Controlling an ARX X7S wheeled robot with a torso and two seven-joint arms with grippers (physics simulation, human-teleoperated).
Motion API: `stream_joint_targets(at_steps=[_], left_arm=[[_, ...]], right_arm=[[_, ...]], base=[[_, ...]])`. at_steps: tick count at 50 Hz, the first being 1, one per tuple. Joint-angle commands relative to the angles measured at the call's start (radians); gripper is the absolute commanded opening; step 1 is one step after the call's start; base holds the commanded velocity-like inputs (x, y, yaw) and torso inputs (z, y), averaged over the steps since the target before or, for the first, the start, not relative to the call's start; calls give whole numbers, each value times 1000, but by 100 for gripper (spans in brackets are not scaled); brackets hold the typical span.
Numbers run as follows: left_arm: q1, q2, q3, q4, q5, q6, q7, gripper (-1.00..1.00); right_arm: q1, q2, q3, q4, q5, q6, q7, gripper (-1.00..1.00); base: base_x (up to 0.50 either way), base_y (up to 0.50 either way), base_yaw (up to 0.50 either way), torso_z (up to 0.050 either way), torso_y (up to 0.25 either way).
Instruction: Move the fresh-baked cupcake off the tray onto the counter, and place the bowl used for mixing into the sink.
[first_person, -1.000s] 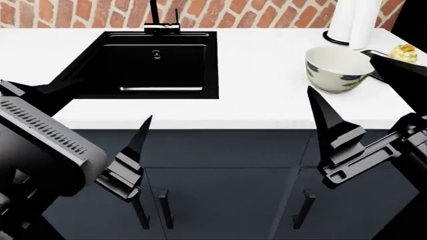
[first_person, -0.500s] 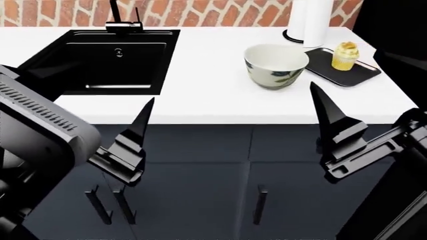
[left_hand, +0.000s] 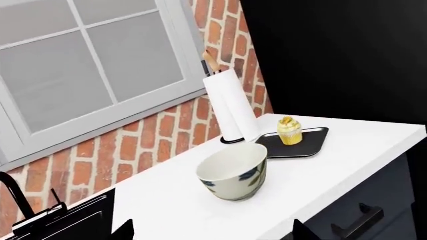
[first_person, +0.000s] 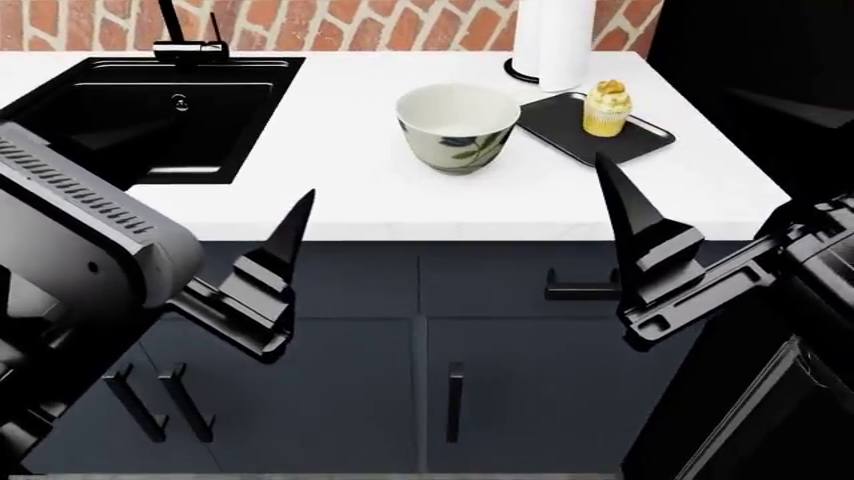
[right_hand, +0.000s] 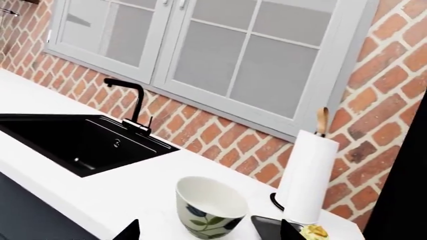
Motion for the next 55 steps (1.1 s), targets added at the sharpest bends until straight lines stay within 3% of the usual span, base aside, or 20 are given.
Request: stream_joint_targets(at_steps=[1, 16, 30, 55], left_arm=[[32, -9, -8, -13, 12, 24, 21, 100], [15, -17, -12, -12, -11, 15, 16, 100], [-54, 26, 22, -4, -46, -47, -21, 100], [-60, 29, 12, 8, -67, -35, -43, 100]], right_arm=[[51, -22, -54, 6, -8, 23, 12, 100], [88, -27, -77, 53, 47, 25, 57, 100], [93, -24, -93, 68, 62, 31, 77, 100], [43, 1, -56, 49, 30, 12, 59, 100]], base=[[0, 0, 0, 0, 0], [12, 0, 0, 0, 0], [144, 0, 0, 0, 0], [295, -3, 0, 0, 0]])
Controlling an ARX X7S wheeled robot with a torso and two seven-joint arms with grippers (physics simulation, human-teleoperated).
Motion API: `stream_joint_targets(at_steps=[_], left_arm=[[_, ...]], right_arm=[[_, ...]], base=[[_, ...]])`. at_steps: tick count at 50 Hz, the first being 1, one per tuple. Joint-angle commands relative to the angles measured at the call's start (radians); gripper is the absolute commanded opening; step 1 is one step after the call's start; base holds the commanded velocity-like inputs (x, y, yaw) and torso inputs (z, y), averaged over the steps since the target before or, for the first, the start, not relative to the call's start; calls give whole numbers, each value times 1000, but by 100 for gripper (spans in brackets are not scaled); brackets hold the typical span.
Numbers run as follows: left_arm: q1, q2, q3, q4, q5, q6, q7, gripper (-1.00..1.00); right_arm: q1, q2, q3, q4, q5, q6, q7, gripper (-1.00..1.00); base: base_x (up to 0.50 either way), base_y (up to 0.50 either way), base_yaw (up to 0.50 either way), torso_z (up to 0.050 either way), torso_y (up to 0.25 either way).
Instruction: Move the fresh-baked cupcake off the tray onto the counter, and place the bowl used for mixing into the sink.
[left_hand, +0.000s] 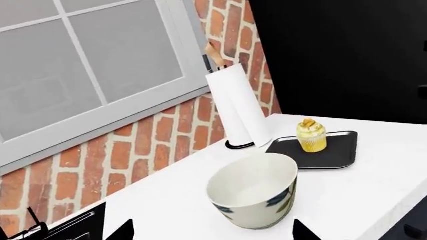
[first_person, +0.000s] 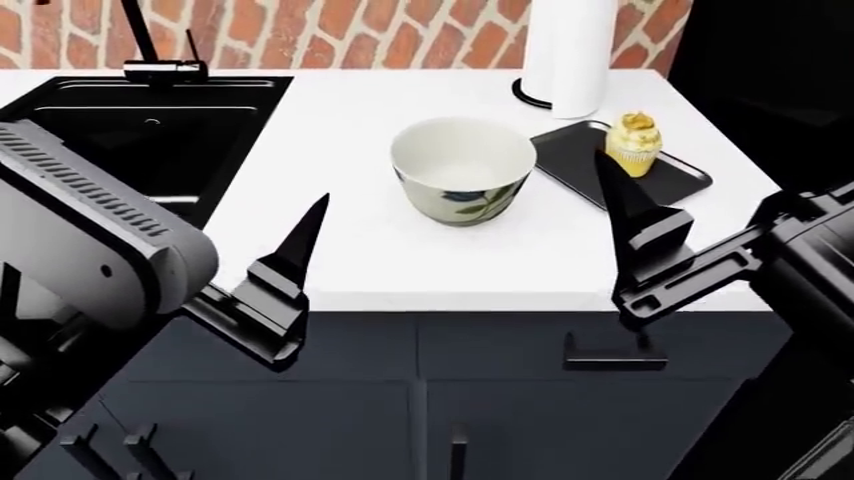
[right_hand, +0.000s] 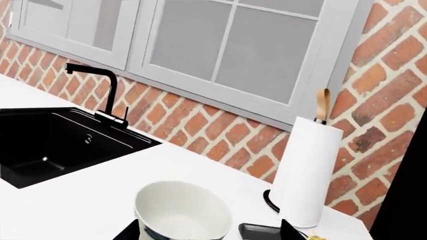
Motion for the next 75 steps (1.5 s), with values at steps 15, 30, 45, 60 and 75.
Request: stream_joint_targets(at_steps=[15, 30, 45, 60, 75], left_arm=[[-30, 17, 31, 27, -21, -50, 1, 100], [-95, 48, 69, 14, -77, -110, -19, 100], [-198, 103, 117, -79, -189, -168, -33, 100], [-252, 146, 165, -123, -225, -226, -29, 100], [-384, 213, 294, -280, -470, -279, -179, 100]], right_arm=[[-56, 60, 51, -22, 29, -15, 10, 100], [-85, 73, 65, -11, 7, -14, -2, 100], [-121, 120, 98, 14, 17, -11, -1, 100], [-212, 143, 144, 58, -10, -10, -27, 100], [-273, 142, 169, 81, -45, -14, -46, 100]], base=[[379, -13, 0, 0, 1], [345, -1, 0, 0, 1], [308, 0, 0, 0, 1], [0, 0, 0, 0, 0], [0, 0, 0, 0, 0]])
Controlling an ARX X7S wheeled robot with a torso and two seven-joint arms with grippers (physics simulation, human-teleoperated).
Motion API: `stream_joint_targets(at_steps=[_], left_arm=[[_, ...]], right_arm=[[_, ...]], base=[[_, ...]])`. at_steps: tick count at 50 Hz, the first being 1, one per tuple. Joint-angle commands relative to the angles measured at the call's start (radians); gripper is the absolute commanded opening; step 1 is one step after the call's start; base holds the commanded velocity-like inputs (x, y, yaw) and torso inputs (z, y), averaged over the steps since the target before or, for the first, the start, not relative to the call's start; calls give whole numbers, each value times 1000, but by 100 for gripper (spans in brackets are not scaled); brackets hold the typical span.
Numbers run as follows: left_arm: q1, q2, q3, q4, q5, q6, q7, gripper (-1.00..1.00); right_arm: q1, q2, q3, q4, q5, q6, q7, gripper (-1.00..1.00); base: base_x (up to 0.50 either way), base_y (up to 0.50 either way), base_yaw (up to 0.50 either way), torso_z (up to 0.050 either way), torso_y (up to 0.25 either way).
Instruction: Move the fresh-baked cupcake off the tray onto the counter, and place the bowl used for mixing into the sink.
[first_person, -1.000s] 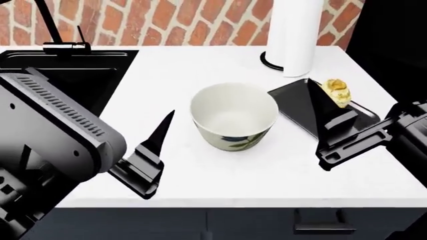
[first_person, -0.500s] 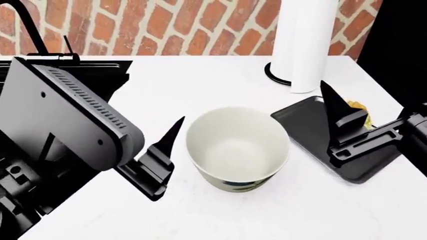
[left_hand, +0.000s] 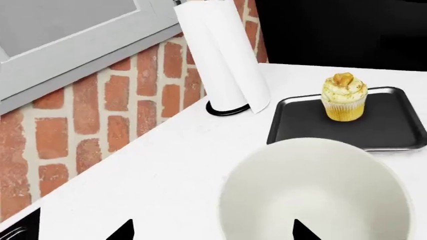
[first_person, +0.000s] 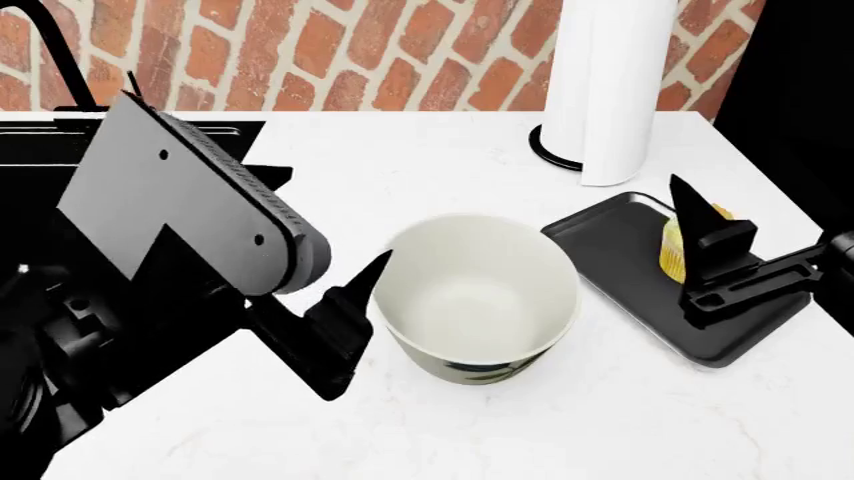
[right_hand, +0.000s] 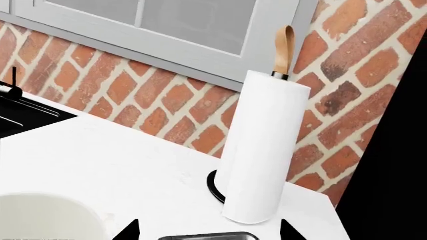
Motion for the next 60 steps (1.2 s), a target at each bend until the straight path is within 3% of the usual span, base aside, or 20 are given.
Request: stream_joint_targets(at_steps=[1, 11, 22, 41, 60], left_arm=[[-131, 63, 133, -144, -228, -62, -138, 100], [-362, 173, 327, -363, -504, -182, -232, 100], [-520, 281, 471, -620, -622, -281, -253, 100], [-604, 444, 532, -1010, -553, -417, -125, 100], [-587, 527, 552, -1151, -444, -482, -23, 100]], right_arm=[[-64, 1, 34, 12, -28, -9, -22, 100], [-124, 7, 96, -7, -17, -25, -33, 100], [-221, -17, 169, -17, -63, -36, -73, 100], [-337, -53, 276, -35, -88, -46, -116, 100], [-393, -47, 330, -35, -74, -34, -140, 100]], base=[[0, 0, 0, 0, 0], [0, 0, 0, 0, 0], [0, 0, 0, 0, 0], [0, 0, 0, 0, 0], [0, 0, 0, 0, 0]])
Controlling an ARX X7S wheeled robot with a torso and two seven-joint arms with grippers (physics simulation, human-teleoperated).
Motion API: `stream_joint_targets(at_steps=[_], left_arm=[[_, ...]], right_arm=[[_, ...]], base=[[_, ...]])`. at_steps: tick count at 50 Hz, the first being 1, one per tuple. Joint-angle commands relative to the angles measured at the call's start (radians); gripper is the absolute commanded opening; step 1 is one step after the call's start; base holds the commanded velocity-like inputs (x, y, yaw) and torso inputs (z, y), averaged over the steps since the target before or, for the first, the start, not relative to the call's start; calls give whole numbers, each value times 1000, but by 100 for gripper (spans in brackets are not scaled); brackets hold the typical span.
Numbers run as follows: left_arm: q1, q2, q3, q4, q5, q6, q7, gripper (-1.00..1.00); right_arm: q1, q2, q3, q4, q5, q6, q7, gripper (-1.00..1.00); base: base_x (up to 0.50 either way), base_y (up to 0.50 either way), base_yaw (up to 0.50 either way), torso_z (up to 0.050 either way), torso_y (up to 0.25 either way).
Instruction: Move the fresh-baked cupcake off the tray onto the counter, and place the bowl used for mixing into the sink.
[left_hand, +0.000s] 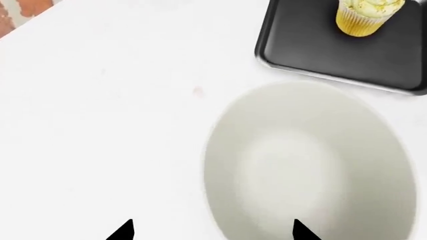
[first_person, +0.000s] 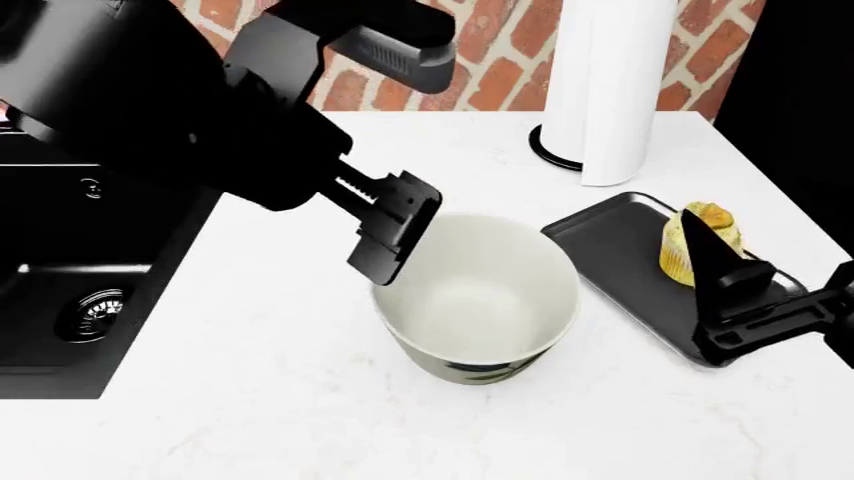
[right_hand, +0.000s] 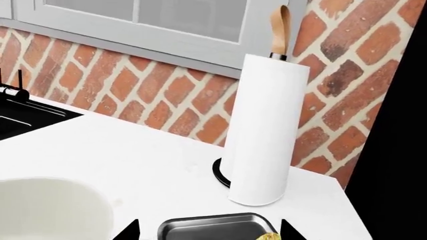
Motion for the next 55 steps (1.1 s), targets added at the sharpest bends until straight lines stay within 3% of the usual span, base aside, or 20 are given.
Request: stream_joint_targets(at_steps=[1, 13, 25, 55], left_arm=[[-2, 47, 15, -80, 42, -27, 50, 100], [9, 31, 12, -36, 45, -17, 63, 100], [18, 32, 5, -23, 108, -11, 84, 100], [27, 8, 25, 3, 120, 2, 112, 100]], right_arm=[[-35, 14, 34, 5, 12, 13, -13, 100], [30, 19, -84, 32, -37, 21, -13, 100], [216, -11, -287, 78, -72, 59, 4, 100], [391, -101, -481, 193, -210, 121, 7, 100]], base=[[0, 0, 0, 0, 0], [0, 0, 0, 0, 0], [0, 0, 0, 0, 0], [0, 0, 0, 0, 0]])
